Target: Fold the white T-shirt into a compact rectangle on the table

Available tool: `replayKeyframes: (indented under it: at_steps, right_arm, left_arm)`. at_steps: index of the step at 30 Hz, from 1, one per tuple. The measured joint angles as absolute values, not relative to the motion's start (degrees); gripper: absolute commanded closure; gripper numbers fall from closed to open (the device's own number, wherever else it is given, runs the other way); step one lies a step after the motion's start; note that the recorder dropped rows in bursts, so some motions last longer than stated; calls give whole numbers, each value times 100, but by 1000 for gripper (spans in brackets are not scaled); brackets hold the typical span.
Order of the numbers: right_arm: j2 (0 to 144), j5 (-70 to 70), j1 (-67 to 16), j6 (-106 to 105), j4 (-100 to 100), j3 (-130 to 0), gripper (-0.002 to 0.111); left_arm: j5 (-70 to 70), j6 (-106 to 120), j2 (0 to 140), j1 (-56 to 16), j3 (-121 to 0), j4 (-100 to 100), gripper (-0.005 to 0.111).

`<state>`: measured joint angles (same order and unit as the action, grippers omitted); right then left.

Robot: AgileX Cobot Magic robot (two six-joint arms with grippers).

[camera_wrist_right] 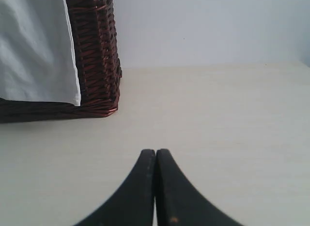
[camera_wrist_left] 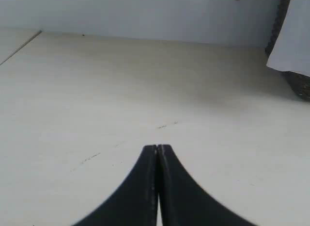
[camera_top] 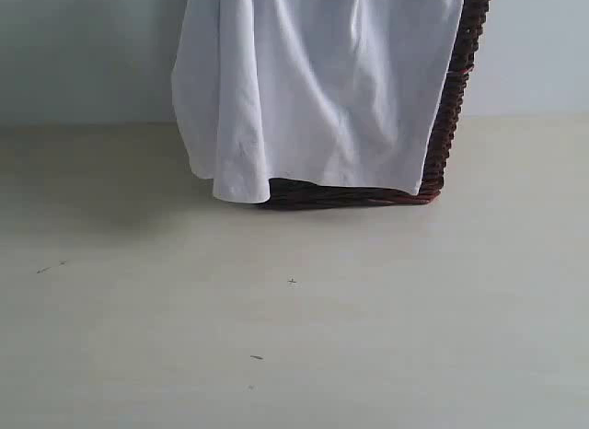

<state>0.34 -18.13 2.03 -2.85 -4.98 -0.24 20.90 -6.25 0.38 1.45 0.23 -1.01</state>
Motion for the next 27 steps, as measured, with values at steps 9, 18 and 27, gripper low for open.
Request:
replayKeyframes:
  at_steps: [9,18,27]
  right_arm:
    - [34,-1813,203,-285,-498,-24,108]
    - [34,-1813,203,-285,-498,-24,108]
    - [845,-1528,203,-40,-453,-24,108]
  left_arm:
    - [2090,-625,38,145,23,-101,107]
    - [2090,-625,38,145,23,-101,107]
    - [2090,-625,38,145,23,-101,107]
